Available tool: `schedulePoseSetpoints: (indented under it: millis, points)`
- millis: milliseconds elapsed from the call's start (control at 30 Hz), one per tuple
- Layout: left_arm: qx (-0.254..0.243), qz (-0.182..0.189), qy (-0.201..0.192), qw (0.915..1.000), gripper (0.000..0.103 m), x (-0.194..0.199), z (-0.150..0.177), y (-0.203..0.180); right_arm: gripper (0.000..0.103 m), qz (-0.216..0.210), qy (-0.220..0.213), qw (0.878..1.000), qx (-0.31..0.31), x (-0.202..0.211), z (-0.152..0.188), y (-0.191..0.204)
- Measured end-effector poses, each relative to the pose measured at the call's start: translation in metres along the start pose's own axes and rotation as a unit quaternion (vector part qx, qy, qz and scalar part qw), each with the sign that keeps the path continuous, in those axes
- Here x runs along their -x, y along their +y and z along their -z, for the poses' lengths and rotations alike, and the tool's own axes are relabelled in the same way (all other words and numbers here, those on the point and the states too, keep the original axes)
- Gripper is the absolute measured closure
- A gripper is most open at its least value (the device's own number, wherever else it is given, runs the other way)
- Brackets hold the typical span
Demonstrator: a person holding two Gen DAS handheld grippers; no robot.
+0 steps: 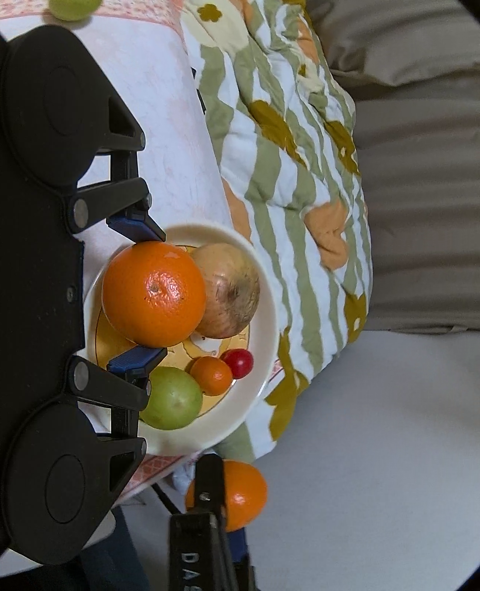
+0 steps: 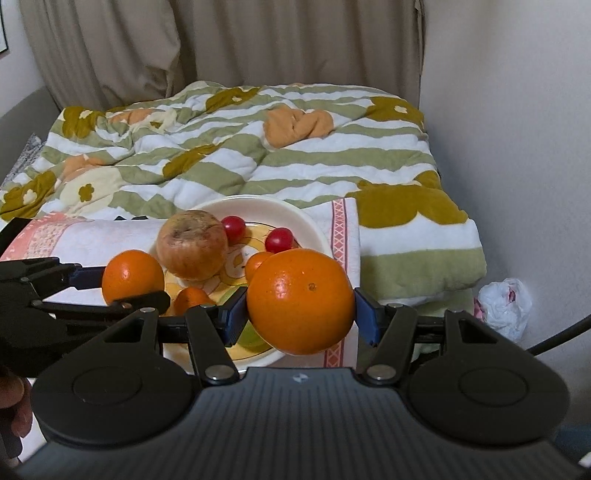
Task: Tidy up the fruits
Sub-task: 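Lower both oranges into the bowl and open both tools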
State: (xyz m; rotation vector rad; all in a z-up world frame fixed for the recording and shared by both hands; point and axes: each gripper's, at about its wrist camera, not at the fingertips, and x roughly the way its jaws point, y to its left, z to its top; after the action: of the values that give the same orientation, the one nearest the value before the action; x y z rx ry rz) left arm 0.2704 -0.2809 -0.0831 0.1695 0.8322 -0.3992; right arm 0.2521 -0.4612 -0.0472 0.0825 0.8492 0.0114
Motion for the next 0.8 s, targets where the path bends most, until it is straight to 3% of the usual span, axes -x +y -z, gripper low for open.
schedulePoseSetpoints:
  millis: [133, 200, 233, 433, 800]
  points:
    - [-0.014, -0.001, 0.008, 0.9999, 0.037, -0.008, 0.0, -0.001, 0.028, 0.005, 0.004, 1.0, -0.007, -0.005, -0.002, -0.004]
    - [-0.021, 0.001, 0.012, 0.9997, 0.002, -0.008, -0.002, -0.001, 0.028, 0.007, 0.004, 1.0, -0.009, -0.006, -0.004, -0.006]
    - [-0.023, -0.004, 0.01, 0.9997, 0.0, -0.005, -0.003, -0.002, 0.028, 0.007, 0.004, 1.0, -0.01, -0.007, -0.005, -0.006]
    - [-0.037, -0.02, 0.006, 0.9991, 0.0, 0.009, -0.003, 0.002, 0.028, 0.006, 0.001, 1.0, -0.013, -0.008, -0.011, -0.009]
    - [0.007, -0.021, 0.007, 0.9997, 0.0, 0.033, 0.002, 0.021, 0.028, -0.012, 0.01, 1.0, 0.002, -0.034, -0.017, 0.0]
